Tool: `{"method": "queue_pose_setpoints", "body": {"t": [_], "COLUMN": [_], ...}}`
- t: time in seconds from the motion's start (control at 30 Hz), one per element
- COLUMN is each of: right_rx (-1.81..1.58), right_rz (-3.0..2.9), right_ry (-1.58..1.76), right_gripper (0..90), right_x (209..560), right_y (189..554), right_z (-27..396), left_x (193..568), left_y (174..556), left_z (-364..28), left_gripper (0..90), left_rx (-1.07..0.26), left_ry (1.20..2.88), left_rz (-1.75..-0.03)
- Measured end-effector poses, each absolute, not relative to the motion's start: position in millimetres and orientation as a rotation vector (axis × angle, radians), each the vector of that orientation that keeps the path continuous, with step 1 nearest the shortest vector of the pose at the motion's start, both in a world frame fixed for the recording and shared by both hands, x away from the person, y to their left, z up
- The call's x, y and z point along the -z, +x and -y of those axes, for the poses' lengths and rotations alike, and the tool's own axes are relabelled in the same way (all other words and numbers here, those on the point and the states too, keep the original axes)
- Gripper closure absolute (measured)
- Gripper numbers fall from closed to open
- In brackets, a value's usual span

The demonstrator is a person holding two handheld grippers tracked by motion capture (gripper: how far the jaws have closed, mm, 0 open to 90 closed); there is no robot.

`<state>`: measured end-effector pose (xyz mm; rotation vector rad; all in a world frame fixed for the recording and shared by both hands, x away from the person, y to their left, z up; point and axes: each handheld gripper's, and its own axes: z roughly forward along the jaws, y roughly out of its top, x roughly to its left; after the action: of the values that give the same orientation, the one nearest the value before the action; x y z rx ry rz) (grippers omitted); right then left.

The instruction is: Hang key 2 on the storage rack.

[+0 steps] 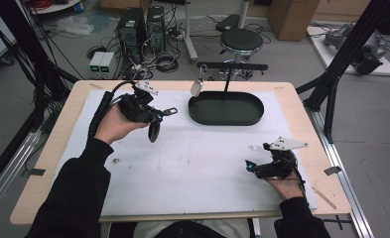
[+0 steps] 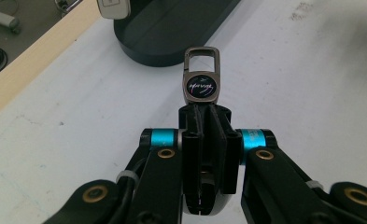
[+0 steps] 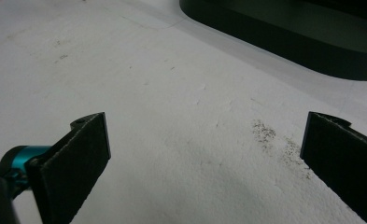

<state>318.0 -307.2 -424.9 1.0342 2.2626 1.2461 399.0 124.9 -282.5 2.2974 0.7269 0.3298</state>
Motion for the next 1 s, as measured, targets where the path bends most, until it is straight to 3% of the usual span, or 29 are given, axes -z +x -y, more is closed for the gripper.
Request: {"method": "queue_pose_setpoints", "body": {"t": [1.0], "right_rx": [-1.247], "right_rz": [-2.258], "right_ry": [1.034], "right_gripper": [0.8], "right_x": [425.0], "right_y": [317.9], "right_z": [308.6], "left_x": [251.8], "left_y": [443.3], "left_z": [-59.1], "left_gripper": [83.3], "left_rx": [-0.381], "left_ry": [2.295], "left_rz": [-0.643]}}
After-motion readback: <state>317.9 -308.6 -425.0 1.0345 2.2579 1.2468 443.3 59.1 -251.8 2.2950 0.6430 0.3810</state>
